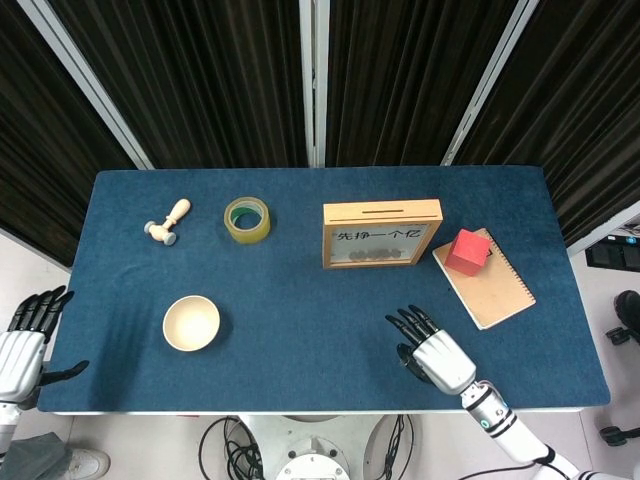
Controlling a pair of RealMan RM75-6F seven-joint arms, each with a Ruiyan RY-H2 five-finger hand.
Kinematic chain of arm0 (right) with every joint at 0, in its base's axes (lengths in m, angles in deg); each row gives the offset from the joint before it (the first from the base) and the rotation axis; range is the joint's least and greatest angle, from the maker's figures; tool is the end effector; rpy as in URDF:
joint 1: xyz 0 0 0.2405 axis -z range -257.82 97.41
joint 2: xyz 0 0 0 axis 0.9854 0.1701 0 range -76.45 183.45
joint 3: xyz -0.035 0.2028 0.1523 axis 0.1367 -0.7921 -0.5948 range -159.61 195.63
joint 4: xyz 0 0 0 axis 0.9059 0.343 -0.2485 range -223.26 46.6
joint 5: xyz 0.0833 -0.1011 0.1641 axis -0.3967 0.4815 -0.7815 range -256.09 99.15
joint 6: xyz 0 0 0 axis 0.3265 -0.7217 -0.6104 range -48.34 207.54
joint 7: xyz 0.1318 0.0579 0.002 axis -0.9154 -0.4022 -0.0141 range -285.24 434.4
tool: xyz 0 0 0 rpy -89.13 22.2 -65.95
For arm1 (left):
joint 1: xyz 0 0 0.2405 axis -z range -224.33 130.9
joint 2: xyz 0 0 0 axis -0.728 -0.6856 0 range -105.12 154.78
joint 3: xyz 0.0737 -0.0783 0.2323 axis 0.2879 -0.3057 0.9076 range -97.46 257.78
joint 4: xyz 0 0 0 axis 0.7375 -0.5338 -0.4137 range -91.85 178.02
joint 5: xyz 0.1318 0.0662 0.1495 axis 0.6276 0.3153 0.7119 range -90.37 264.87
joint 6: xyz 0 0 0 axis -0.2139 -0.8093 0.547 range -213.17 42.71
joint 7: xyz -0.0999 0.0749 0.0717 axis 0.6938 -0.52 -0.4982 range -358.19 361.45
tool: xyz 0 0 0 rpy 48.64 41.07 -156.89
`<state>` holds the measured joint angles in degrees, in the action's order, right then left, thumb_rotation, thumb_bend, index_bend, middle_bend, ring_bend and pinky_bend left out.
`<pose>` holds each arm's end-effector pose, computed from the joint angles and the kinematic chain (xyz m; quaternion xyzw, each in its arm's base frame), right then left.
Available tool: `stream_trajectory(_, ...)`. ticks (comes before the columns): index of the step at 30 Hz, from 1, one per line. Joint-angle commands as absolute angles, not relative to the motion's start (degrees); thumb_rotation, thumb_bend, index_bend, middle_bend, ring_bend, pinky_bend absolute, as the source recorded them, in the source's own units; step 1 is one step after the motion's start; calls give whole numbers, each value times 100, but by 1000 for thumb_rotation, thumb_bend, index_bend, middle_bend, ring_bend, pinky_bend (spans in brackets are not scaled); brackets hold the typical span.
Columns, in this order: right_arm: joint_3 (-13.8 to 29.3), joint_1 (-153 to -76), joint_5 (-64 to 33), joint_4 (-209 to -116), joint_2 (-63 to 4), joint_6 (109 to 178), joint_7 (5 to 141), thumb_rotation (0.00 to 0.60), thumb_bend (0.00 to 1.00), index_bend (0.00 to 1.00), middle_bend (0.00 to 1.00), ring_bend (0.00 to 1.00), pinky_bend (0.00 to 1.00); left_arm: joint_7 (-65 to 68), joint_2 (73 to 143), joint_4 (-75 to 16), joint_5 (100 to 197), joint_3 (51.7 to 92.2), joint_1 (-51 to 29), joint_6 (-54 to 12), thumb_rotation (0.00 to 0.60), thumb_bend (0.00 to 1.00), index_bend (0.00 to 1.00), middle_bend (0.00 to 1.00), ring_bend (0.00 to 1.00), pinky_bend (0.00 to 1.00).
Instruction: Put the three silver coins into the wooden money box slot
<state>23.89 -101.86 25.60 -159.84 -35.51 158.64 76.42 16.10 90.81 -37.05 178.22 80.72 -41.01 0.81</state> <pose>-0.2402 -0.2161 -0.0031 0.7780 -0.2689 0.4386 0.3607 -0.3392 0.1761 0.1595 -0.6136 -0.4016 -0.4118 0.5409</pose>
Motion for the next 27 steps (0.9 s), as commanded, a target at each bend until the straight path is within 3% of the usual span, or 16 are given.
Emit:
stream_trajectory(1,1817,-10425,2396,-16967,-2929,16118,7640,600,450,720,100,0,0,1583,9069,-3738,17841,8072,-4095,92,600,10,13,0,0,0)
stream_trajectory(8,339,-11002,1686,-18867,-1697,15995,8504,600,451,758,119,0,0,1474,9067,-3827,17875,8095,-4082,73,600,11,13,0,0,0)
stream_trajectory(13,-661,-11567,150,-19036,-1607,15347,9581,600,450,792,134,0,0,1401,9068,-3875,17879,8107,-4063,31,600,10,13,0,0,0)
stream_trajectory(20,-1155,-12352,-2290,-19233,-1648,14483,11078,600,449,793,135,0,0,1433,9059,-3891,17865,8116,-4039,-29,600,10,13,0,0,0)
stream_trajectory(27,-1324,-13578,-5310,-19294,-1548,14459,13152,600,451,789,141,0,0,1458,9114,-3822,17868,8098,-4014,-29,600,11,13,0,0,0)
